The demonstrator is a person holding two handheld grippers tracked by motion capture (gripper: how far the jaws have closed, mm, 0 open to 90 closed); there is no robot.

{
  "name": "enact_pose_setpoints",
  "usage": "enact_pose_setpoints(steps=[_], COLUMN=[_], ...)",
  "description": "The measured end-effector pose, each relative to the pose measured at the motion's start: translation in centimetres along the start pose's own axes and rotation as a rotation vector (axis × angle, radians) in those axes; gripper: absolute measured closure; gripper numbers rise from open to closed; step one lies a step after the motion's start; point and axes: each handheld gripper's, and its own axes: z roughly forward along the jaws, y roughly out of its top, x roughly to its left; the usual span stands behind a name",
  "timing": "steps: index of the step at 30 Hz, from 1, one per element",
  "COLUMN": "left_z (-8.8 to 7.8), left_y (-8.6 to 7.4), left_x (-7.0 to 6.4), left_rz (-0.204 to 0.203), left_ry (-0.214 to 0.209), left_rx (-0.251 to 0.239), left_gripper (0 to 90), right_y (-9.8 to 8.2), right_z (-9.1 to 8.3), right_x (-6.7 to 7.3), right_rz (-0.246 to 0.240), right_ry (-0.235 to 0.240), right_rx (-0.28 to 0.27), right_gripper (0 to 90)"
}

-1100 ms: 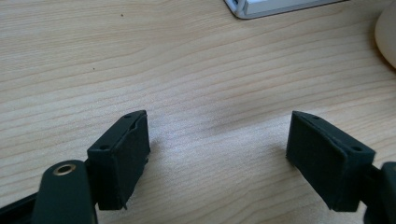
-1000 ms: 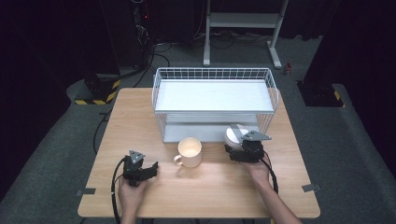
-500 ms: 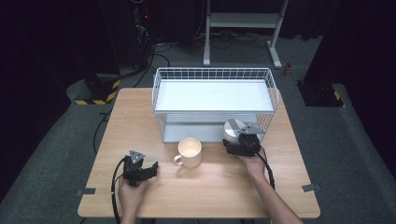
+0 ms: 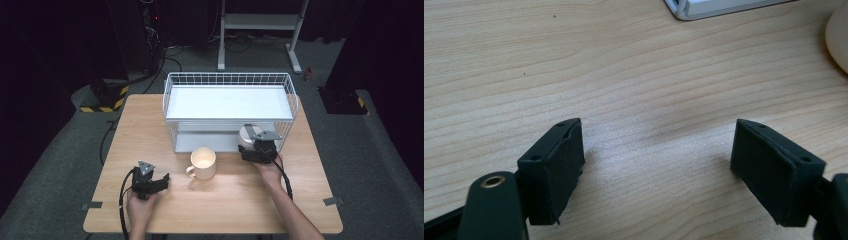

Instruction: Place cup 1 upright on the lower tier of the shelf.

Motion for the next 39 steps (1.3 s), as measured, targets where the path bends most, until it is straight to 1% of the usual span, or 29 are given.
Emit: enact_pose_setpoints(steps=[1,4,5,6,7,8,9,10,15,17,18,20,21,23,25,29,32,34,35,36,39], left_z=[0.0,0.0,0.0,0.0,0.0,0.0,0.0,0.0,0.0,0.0,0.0,0.0,0.0,0.0,0.0,0.0,0.0,0.0,0.0,0.0,0.0], left_y=[0.0,0.0,0.0,0.0,0.0,0.0,0.0,0.0,0.0,0.0,0.0,0.0,0.0,0.0,0.0,0.0,0.0,0.0,0.0,0.0,0.0], left_x=[0.0,0.0,0.0,0.0,0.0,0.0,0.0,0.0,0.0,0.0,0.0,0.0,0.0,0.0,0.0,0.0,0.0,0.0,0.0,0.0,0.0], left_rz=[0.000,0.000,0.000,0.000,-0.001,-0.001,-0.001,-0.001,-0.003,-0.003,-0.003,-0.003,-0.003,-0.003,-0.003,-0.003,-0.003,-0.002,-0.003,-0.003,-0.002], left_ry=[0.000,0.000,0.000,0.000,0.000,0.000,0.000,-0.002,-0.002,-0.002,-0.002,-0.002,-0.002,-0.002,-0.001,-0.001,-0.001,0.000,0.000,0.001,0.001], left_rx=[0.000,0.000,0.000,0.000,0.001,0.000,0.000,0.001,0.001,0.001,0.001,0.001,0.001,0.001,0.001,0.001,0.001,0.001,0.001,0.001,0.001], left_gripper=[21.6,21.6,21.6,21.6,21.6,21.6,21.6,21.8,22.2,22.3,22.2,22.2,22.2,22.3,22.3,22.2,22.3,22.2,22.3,22.3,22.3], right_y=[0.0,0.0,0.1,0.2,0.2,0.3,0.4,0.5,0.7,0.7,0.7,0.7,0.7,0.6,0.6,0.5,0.4,0.2,0.0,-0.2,-0.6], right_z=[0.0,0.2,0.2,0.3,0.3,0.5,0.5,0.6,0.9,0.9,0.9,0.9,0.9,0.8,0.8,0.5,0.3,0.1,-0.1,-0.2,-0.6], right_x=[0.0,0.0,-0.1,-0.2,-0.2,-0.3,-0.3,-0.4,-0.5,-0.7,-0.7,-0.8,-0.7,-0.7,-0.8,-0.7,-0.7,-0.8,-0.7,-0.8,-0.8], right_rz=[0.009,0.013,0.014,0.002,0.010,0.004,0.013,0.006,0.013,0.006,0.019,0.019,0.039,0.041,0.031,0.041,0.039,0.037,0.044,0.035,0.044], right_ry=[-0.003,-0.010,-0.009,-0.010,-0.011,-0.013,-0.012,-0.013,-0.017,-0.010,-0.003,0.005,0.007,0.007,0.007,0.008,0.005,0.008,0.009,0.010,-0.001], right_rx=[0.000,-0.002,0.000,-0.001,0.004,0.004,0.007,0.004,0.011,0.005,0.008,0.005,0.008,0.004,0.006,0.008,0.010,0.009,0.008,0.009,0.014], right_gripper=[18.8,18.8,18.8,18.8,18.7,18.8,18.7,18.7,18.6,18.3,18.1,16.8,15.5,14.1,13.8,13.6,13.5,13.8,14.1,14.2,15.4])
